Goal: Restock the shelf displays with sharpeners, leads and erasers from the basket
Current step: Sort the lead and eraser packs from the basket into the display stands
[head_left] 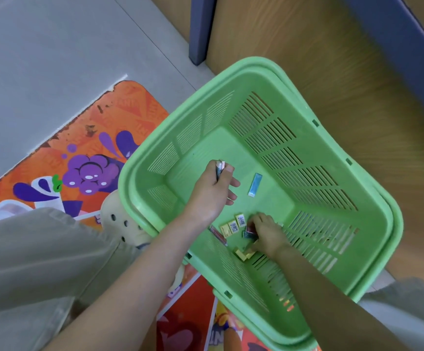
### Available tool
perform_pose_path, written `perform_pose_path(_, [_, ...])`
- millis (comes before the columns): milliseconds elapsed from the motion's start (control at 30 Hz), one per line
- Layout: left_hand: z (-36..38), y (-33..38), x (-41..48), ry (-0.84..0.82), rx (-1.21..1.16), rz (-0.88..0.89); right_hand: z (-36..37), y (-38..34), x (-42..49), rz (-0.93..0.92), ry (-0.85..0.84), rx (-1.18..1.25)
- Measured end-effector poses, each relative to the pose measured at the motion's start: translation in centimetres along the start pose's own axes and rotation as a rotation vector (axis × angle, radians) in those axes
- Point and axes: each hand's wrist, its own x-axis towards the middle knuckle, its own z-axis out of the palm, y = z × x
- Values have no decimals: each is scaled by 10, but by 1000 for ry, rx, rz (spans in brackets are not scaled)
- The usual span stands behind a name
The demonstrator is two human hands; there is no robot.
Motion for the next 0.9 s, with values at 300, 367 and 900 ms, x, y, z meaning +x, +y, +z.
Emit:
perform_pose_path(300, [-1, -2, -1, 29, -18, -56, -6, -3, 6, -42, 125, -121])
perform_pose_path(367, [0, -1, 0, 33, -43, -86, -10, -3, 6, -33, 140, -129])
perform_pose_path(900, [2, -9, -7, 39, 24, -158, -26, -9, -2, -19, 13, 123])
